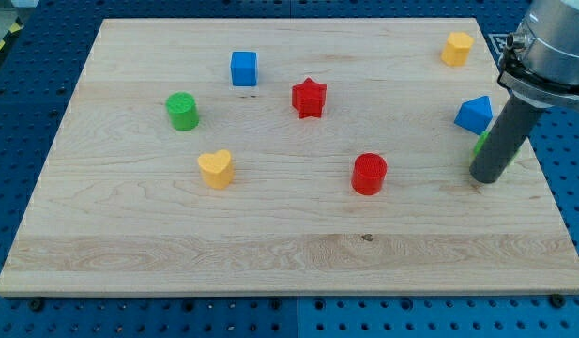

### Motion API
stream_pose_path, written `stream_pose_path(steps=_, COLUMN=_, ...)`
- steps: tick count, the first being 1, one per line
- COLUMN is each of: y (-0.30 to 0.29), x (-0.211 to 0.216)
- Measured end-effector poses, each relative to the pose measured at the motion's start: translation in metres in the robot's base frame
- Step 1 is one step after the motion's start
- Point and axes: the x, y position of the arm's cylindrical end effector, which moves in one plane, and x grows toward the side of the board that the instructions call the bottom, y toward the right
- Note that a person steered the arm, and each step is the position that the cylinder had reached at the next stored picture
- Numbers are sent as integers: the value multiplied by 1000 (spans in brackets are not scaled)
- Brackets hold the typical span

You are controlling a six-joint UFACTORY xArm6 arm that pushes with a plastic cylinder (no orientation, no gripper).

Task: Move your arm to the left of the green star

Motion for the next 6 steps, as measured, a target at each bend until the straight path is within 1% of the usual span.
stream_pose_path(steps=2, y=26, x=12)
stream_pose_path(steps=3, y=26, x=-7)
stream_pose_path(steps=4, y=26, x=-15)
stream_pose_path(steps=6, y=34, x=31)
